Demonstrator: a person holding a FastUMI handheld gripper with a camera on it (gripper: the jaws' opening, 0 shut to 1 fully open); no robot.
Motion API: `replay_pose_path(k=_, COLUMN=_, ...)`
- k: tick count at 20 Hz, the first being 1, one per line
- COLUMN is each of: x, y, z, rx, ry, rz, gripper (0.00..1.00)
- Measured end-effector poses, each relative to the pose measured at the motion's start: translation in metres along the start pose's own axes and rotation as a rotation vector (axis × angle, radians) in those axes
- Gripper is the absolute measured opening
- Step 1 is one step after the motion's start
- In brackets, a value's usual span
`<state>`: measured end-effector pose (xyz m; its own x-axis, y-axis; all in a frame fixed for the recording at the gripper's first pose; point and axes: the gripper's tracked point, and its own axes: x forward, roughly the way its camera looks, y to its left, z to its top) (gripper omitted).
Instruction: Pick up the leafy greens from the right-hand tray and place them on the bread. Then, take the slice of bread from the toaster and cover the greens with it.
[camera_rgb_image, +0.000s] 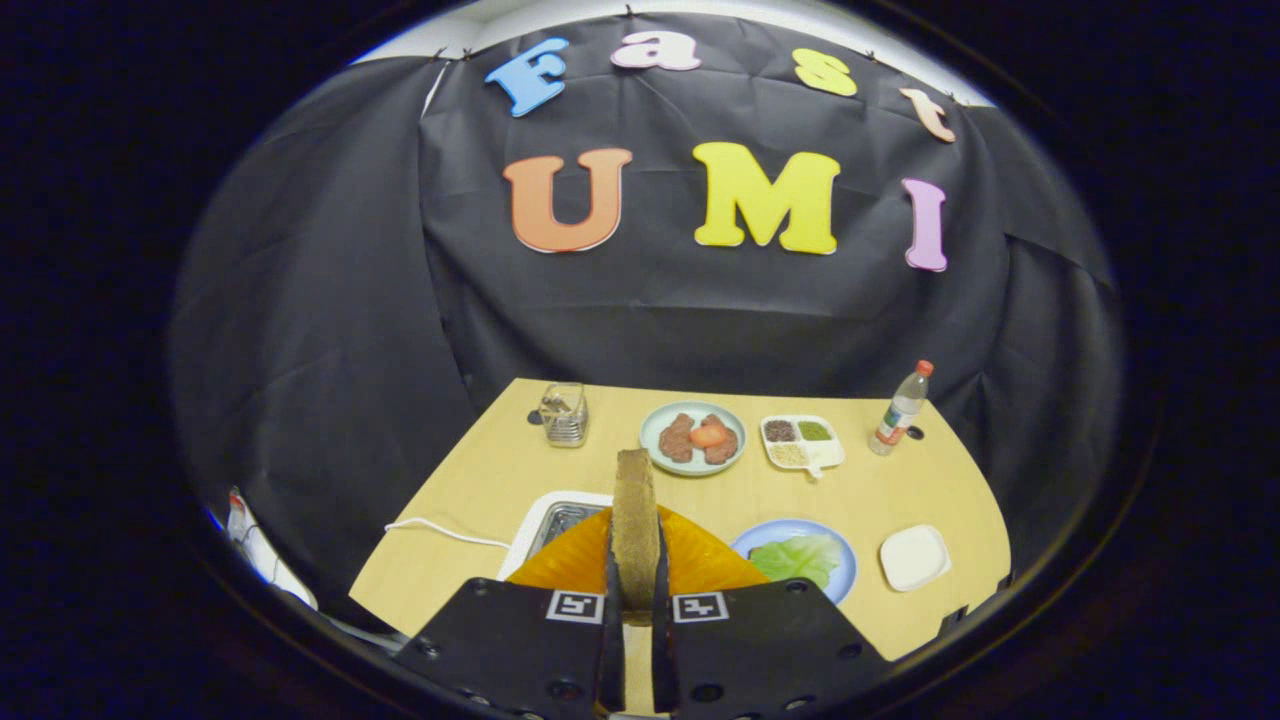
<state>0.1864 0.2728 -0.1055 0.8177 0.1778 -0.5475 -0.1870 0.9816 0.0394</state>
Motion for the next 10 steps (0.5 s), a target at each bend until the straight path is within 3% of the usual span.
replay_pose_path(k=10, x=0.054, y=-0.105, z=-0.054, rx=0.078, ry=0.061, rz=-0.129, gripper=0.10)
